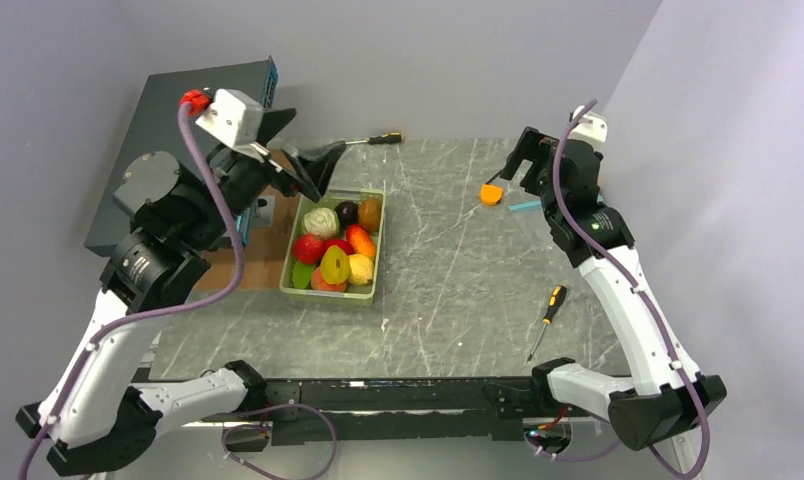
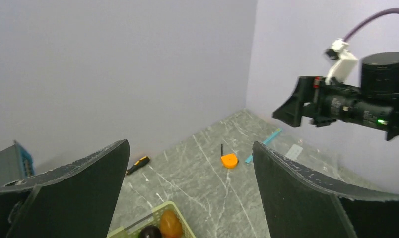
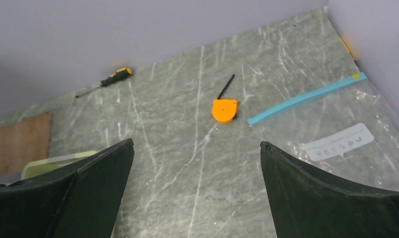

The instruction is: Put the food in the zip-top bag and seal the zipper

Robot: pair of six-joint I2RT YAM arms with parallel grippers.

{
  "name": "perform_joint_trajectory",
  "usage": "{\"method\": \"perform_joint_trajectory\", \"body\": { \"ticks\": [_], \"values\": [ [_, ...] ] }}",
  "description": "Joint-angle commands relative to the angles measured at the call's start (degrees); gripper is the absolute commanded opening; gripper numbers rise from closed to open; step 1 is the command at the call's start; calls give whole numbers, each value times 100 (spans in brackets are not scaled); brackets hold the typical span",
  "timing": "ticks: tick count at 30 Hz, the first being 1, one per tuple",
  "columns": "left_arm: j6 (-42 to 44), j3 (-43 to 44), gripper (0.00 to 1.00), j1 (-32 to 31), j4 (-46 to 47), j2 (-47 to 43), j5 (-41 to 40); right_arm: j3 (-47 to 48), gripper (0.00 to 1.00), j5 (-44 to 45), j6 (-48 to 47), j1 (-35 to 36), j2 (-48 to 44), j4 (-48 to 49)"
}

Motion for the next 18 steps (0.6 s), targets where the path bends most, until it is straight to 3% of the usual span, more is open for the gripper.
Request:
{"method": "perform_joint_trajectory", "body": {
  "ticks": [1,5,11,16,18],
  "values": [
    [676,216,100,-626,-223,588,-354,95,100,386,-77,22,192,-195],
    [866,134,100,-752,-119,819,-111,158,100,455,-168,28,427,-202],
    [1203,-1132,100,-761,804,697,229,161,100,1038,26,0,1093,-24],
    [1527,-1746,100,-762,997,917,62,681,100,2393,1158,-105,2035,-443],
    [1573,-1697,100,-765,757,1101,76,1011,100,2340,1534,-334,2471,-748]
  ]
}}
